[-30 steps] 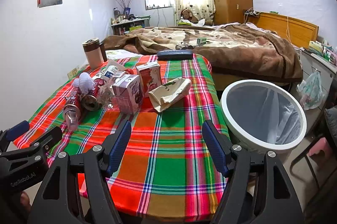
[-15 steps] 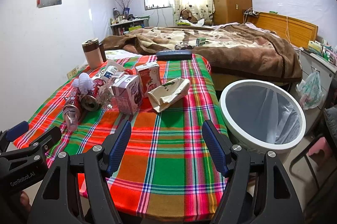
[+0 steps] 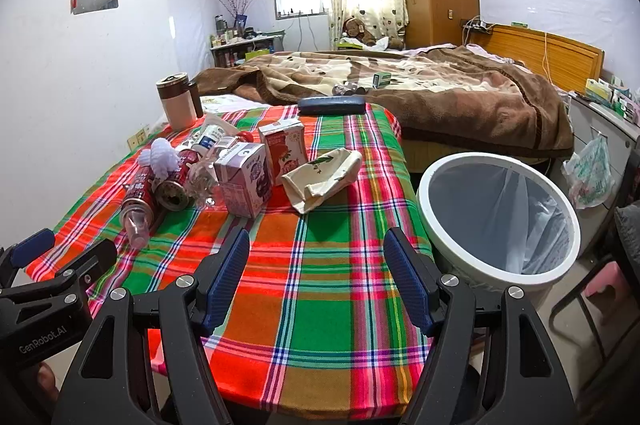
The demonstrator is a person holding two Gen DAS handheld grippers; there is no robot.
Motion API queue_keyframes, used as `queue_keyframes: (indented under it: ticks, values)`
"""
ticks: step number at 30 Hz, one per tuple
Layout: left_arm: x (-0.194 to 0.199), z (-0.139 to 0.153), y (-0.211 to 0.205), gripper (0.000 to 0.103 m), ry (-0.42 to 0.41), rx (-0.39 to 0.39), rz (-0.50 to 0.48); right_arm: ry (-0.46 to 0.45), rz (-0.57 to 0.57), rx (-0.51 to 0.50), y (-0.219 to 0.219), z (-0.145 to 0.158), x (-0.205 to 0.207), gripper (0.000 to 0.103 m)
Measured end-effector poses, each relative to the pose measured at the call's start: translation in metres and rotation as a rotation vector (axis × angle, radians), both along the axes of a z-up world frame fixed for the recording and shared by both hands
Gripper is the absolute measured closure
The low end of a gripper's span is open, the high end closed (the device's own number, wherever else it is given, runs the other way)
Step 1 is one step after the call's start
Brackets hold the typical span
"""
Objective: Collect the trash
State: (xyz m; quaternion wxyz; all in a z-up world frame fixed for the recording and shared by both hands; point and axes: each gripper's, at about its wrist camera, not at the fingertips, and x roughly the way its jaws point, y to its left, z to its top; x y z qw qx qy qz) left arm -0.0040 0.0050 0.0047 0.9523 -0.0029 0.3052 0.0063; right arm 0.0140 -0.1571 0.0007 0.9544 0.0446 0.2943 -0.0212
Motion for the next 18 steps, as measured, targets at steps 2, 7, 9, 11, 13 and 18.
queue_keyframes:
  ticks: [2, 7, 9, 11, 13, 18]
  values:
    - [-0.0004, 0.0005, -0.0003, 0.002, 0.0, 0.0, -0.001, 0.0, 0.0, 0.0, -0.0001, 0.0, -0.0004, 0.032]
    - [0.0001, 0.0017, 0.0001, 0.002, 0.001, 0.0, -0.001, 0.0, 0.0, 0.0, -0.0001, 0.0001, -0.0003, 0.032]
    - [0.0006, 0.0028, 0.0005, 0.002, 0.0, 0.0, 0.0, -0.001, 0.0, -0.001, 0.0001, 0.0, -0.0003, 0.032]
    - [0.0013, 0.004, 0.0008, 0.002, 0.0, 0.0, 0.0, -0.001, -0.001, -0.001, 0.0002, 0.0001, -0.0006, 0.032]
    - [-0.0013, 0.0016, 0.0002, 0.002, -0.002, -0.001, 0.001, -0.001, 0.0, -0.001, 0.0002, 0.0001, -0.0006, 0.032]
    - [-0.0022, 0.002, 0.0001, 0.002, -0.002, 0.0, 0.001, -0.001, 0.0, -0.001, 0.0003, 0.0001, -0.0006, 0.032]
